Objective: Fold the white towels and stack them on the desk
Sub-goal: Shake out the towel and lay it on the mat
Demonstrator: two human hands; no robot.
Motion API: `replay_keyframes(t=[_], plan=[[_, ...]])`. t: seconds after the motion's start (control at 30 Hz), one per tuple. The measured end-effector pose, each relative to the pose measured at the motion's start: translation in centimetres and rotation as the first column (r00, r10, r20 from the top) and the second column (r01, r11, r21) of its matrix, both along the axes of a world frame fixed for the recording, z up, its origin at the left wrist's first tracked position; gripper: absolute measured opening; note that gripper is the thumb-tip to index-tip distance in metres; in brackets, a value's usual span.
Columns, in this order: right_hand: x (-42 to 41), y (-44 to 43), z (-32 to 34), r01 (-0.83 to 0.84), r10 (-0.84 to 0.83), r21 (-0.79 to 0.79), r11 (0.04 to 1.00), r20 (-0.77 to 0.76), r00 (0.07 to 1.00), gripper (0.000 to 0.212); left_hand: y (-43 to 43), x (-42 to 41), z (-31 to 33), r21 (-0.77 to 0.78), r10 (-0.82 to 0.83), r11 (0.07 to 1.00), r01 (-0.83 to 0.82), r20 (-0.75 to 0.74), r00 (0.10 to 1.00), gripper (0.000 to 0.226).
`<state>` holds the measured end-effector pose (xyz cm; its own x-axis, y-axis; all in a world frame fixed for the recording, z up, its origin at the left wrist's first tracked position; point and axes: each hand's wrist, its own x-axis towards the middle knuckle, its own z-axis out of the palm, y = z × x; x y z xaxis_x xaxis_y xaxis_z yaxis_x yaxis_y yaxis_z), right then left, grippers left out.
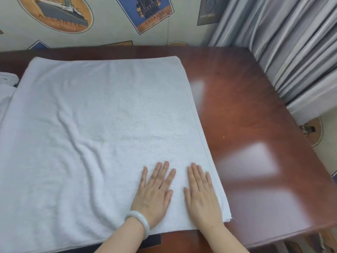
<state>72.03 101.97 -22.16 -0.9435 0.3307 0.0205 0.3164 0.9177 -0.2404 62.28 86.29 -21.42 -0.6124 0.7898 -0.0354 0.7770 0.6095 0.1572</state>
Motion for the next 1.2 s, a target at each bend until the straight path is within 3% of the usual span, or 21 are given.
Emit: replay_keyframes(t=[0.27,0.37,0.5,0.63,0.8,0.97,1.1,1.2], plan=[[2.1,1.5,0.5,0.133,-0.134,0.047,0.99,0.033,0.99,0.06,0.0,-0.1,0.3,-0.061,0.024,0.998,-0.023,0.027,0.999,0.06],[-1.9,-2.2,1.6,0.009,-0.009,-0.008,1.0,-0.029,1.0,0.058,0.2,0.0,0.5,-0.074,0.017,0.997,-0.015,0.03,0.999,0.06],[-5.5,-7.2,0.8,-0.112,0.111,-0.043,0.993,-0.006,0.994,0.058,-3.3,-1.2,0.3,-0.048,0.225,0.974,-0.223,0.05,0.973,0.061],[-5.4,-7.4,0.1,-0.096,0.095,0.043,0.994,0.019,0.995,0.065,-11.4,-2.9,-0.1,-0.112,0.24,0.965,-0.239,0.004,0.971,0.061],[-5.6,-7.3,-0.3,-0.081,0.076,0.093,0.992,0.059,0.995,0.066,-22.5,-5.9,-0.6,-0.085,0.583,0.806,-0.586,-0.059,0.81,0.063],[-7.2,-10.5,0.4,0.055,-0.05,0.173,0.983,-0.031,0.998,0.063,-24.4,-5.9,-0.7,-0.049,0.606,0.794,-0.606,-0.017,0.795,0.063],[-11.3,-18.9,1.7,-0.229,0.239,0.123,0.966,-0.076,0.968,0.059,-24.6,-5.8,-0.6,-0.041,0.611,0.791,-0.61,0.016,0.792,0.063],[-12.2,-23.3,0.4,-0.216,0.216,0.067,0.974,-0.001,0.976,0.062,-24.3,-5.8,-0.7,-0.021,0.619,0.785,-0.619,0.011,0.785,0.063]])
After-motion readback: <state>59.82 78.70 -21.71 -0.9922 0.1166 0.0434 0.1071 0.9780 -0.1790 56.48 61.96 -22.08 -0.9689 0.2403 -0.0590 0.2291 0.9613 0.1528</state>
